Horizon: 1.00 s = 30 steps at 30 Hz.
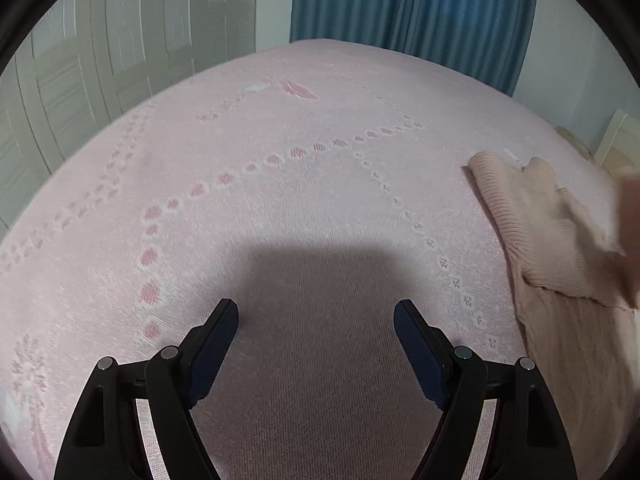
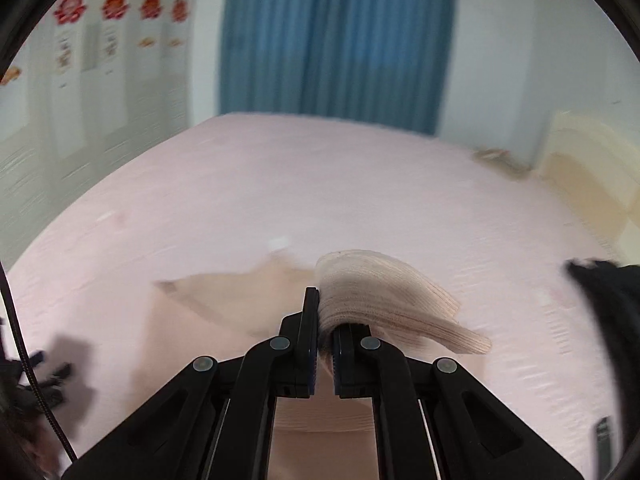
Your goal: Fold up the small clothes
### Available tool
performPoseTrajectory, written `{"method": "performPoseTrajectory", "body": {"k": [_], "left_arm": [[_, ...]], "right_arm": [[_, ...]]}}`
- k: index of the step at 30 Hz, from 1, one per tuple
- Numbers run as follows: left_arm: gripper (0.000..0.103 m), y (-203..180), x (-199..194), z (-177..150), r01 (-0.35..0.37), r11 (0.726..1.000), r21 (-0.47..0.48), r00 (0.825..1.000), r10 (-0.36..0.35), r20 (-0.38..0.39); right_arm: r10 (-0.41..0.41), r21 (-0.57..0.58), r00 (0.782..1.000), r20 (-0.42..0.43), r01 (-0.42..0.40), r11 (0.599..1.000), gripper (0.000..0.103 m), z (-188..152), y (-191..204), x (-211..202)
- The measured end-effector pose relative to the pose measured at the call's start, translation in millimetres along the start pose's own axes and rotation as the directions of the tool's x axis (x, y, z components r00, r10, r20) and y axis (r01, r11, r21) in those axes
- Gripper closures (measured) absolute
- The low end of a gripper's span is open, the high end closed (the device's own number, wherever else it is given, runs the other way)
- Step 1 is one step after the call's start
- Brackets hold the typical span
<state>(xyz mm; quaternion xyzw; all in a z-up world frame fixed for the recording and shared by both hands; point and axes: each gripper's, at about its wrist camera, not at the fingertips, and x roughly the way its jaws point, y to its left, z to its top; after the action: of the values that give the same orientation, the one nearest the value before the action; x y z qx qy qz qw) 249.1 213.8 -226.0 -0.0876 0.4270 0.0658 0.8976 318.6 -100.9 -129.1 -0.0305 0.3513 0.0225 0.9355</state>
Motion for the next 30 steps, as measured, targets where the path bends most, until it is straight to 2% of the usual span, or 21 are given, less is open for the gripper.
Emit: {"method": "performPoseTrajectory", "body": {"k": [2,4,7,12,17,20,22,25,30], "left_arm": [[0.022,1.6,1.1,-0.5,0.008,1.0,-0.005,1.0,-0.008,0.002],[0.019,0.6,2.1,-3.3,0.017,1.0,0.005,1.0,-0.017,0.014],[0.017,-2.2,2.6,-4.8,0.013,1.0,0.014,1.0,-0.013,0.016],[0.017,1.4,0.7,-5.6,0.04,0.999,0.0,0.999,-0.04,0.024],[0.018,-4.4,-4.1,-5.5,0.051,0.999,0.015,0.998,-0.052,0.028],[0.018,-17.5,-8.9,-2.6,0.144,0.99,-0.001,0.989,-0.144,0.023],[0.018,-34.0,-11.1,1.7,0.202,0.979,-0.019,0.979,-0.201,0.031],[0.018,-64.2,-8.3,10.1,0.264,0.964,-0.022,0.965,-0.264,0.012],[0.018,-101.9,3.2,21.7,0.282,0.959,-0.016,0.959,-0.282,-0.021]], "right_arm": [[0.076,-0.004,0.995,-0.066,-0.076,0.997,0.091,-8.2,31.9,22.4],[0.134,-0.011,0.984,-0.116,-0.136,0.991,0.071,-19.6,49.8,35.8],[0.143,-0.01,0.984,-0.105,-0.145,0.989,0.055,-35.4,46.2,32.5],[0.079,-0.005,0.992,-0.1,-0.08,0.997,0.052,-57.9,-11.6,21.5],[-0.092,0.005,0.988,-0.122,0.093,0.996,0.05,-96.8,-101.0,4.7],[-0.129,0.036,0.976,-0.176,0.137,0.99,0.049,-117.3,-143.9,3.3],[-0.144,0.06,0.966,-0.216,0.161,0.985,0.049,-128.8,-162.7,10.6],[-0.12,0.112,0.964,-0.237,0.15,0.982,0.049,-137.9,-184.0,19.0],[-0.078,0.167,0.972,-0.222,0.117,0.979,0.049,-130.2,-198.3,40.5]]}}
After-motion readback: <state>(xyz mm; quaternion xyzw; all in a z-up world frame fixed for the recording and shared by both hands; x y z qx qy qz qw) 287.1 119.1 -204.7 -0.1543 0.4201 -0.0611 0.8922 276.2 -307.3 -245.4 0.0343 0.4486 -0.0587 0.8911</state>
